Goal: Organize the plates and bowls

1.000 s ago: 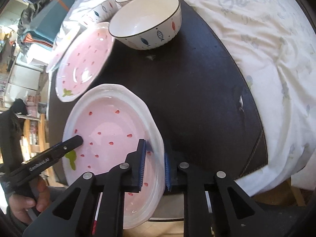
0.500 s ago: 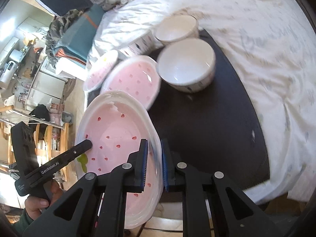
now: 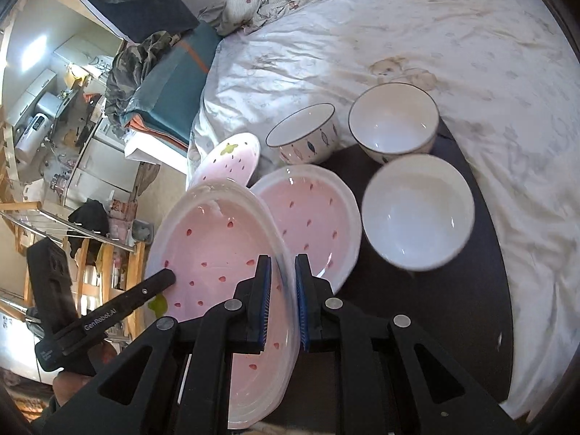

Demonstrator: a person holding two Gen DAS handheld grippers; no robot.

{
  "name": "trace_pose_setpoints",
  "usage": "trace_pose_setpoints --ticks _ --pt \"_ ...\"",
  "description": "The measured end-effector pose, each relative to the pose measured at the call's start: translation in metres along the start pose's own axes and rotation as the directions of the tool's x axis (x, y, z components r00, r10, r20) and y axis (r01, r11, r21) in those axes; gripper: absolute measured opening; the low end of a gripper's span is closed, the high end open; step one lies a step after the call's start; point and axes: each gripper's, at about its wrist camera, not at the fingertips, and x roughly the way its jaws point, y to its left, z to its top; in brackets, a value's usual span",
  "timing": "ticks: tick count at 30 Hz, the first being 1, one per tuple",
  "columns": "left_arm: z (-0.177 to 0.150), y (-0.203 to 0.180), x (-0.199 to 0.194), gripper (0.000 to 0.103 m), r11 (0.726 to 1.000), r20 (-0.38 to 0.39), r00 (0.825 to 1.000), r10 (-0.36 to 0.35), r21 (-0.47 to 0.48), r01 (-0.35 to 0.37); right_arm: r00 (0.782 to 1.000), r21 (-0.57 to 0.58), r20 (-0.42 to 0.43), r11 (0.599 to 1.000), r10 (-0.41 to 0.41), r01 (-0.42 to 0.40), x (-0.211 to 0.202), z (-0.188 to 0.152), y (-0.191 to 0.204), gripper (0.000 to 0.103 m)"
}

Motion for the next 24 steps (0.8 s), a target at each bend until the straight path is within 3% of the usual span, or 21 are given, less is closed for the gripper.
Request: trace_pose_setpoints --ticks 16,24 --pt "0.02 0.011 0.091 0.022 0.997 -0.128 0.99 0.052 -0.052 -0.059 0.988 0.029 -0.117 0.994 -0.105 0.109 0.069 0.029 -0.031 0.016" --pt "0.032 0.016 0.112 0.025 0.995 -0.129 0.989 0.071 -0.055 -0.078 0.985 0.022 -0.121 0.992 -0.121 0.124 0.085 0.04 -0.032 0.016"
